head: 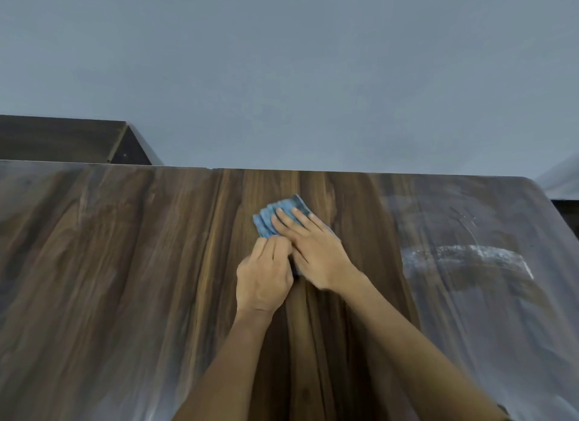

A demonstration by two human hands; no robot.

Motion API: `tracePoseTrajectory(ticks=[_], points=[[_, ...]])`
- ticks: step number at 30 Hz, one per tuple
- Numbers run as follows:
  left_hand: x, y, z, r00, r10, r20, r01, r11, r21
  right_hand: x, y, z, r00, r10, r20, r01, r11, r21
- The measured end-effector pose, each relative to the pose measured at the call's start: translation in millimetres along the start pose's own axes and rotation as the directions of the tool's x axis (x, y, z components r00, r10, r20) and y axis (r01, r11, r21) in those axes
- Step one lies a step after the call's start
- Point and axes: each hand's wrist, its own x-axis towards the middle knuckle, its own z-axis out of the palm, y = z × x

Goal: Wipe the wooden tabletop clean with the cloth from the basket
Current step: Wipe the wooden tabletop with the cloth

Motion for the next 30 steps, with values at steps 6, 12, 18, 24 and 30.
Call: tracePoseTrajectory(ticks=[6,12,18,24,30], points=[[-0.8,-2.6,4.8,0.993,-0.081,0.091,0.085,0.996,-0.031,-92.2,41.3,1.8,0.952,0.266,-0.150,-0.275,0.960,-0.044],[0.9,-2.4,6.6,0.966,-0.143,0.214,0.153,0.988,-0.030,-33.5,87.5,-17.1,0.776,0.617,-0.130,-0.624,0.782,-0.012],[-0.1,-2.6,2.4,0.955,-0.195,0.222,0.212,0.976,-0.054,-45.5,13.5,7.1,0.900,0.417,-0.127,-0.425,0.904,-0.042],[-3.4,-1.7,-1.0,0.946,-0.266,0.185,0.288,0.953,-0.100,-154.2,-54.5,33.3,0.967,0.237,-0.096,-0.245,0.966,-0.081],[-24.1,0.0,-8.3,0.919,-0.304,0.252,0.333,0.939,-0.082,-215.9,-19.0,28.4,0.947,0.317,-0.061,-0.321,0.941,-0.104]])
